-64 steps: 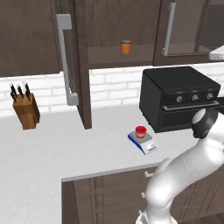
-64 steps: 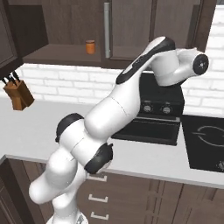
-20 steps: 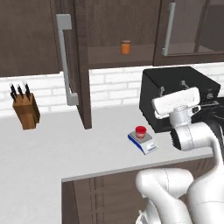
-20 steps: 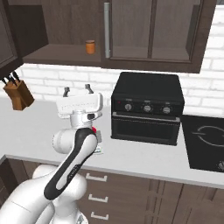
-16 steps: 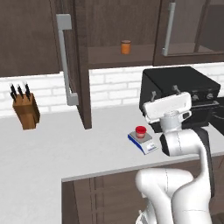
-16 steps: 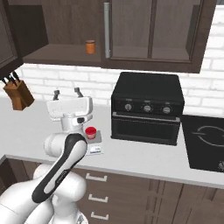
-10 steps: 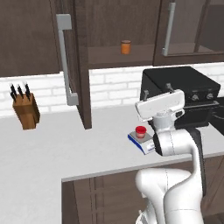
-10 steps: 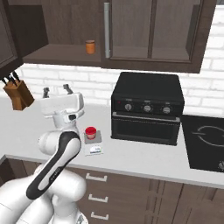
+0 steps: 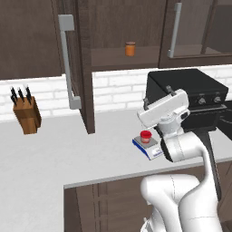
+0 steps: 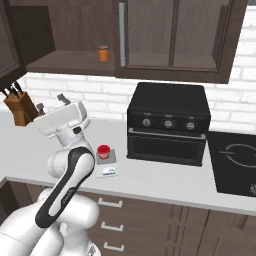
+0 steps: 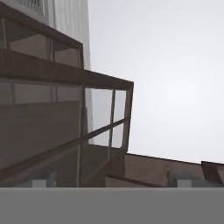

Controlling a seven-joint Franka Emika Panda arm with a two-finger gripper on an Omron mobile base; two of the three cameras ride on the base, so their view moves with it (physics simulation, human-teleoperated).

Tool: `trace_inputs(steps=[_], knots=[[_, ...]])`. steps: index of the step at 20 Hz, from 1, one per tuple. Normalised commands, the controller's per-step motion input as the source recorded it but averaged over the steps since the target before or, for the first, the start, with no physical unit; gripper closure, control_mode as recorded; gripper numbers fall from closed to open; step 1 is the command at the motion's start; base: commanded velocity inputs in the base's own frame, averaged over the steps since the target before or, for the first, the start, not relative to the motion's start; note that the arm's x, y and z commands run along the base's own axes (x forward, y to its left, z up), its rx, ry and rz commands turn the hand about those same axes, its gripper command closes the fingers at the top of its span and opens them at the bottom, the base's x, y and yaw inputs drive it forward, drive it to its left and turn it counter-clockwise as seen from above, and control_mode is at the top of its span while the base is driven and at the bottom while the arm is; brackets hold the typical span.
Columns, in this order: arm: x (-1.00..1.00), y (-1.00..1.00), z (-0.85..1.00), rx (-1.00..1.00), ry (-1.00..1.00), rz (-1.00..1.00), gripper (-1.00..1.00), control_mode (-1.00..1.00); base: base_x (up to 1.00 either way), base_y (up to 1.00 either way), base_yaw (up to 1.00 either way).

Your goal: Pick the jam and place it on the digital scale for weighing, and close the cabinet.

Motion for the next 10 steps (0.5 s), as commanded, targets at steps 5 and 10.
trace_inputs(steps=[5, 10], knots=[[-1.00, 0.38, 0.02, -0.19, 0.24, 0.00, -1.00, -1.00, 0.00, 0.00, 0.00], [-0.95, 0.85, -0.07, -0.23, 0.12, -0.17, -1.00, -1.00, 0.00, 0.00, 0.00]])
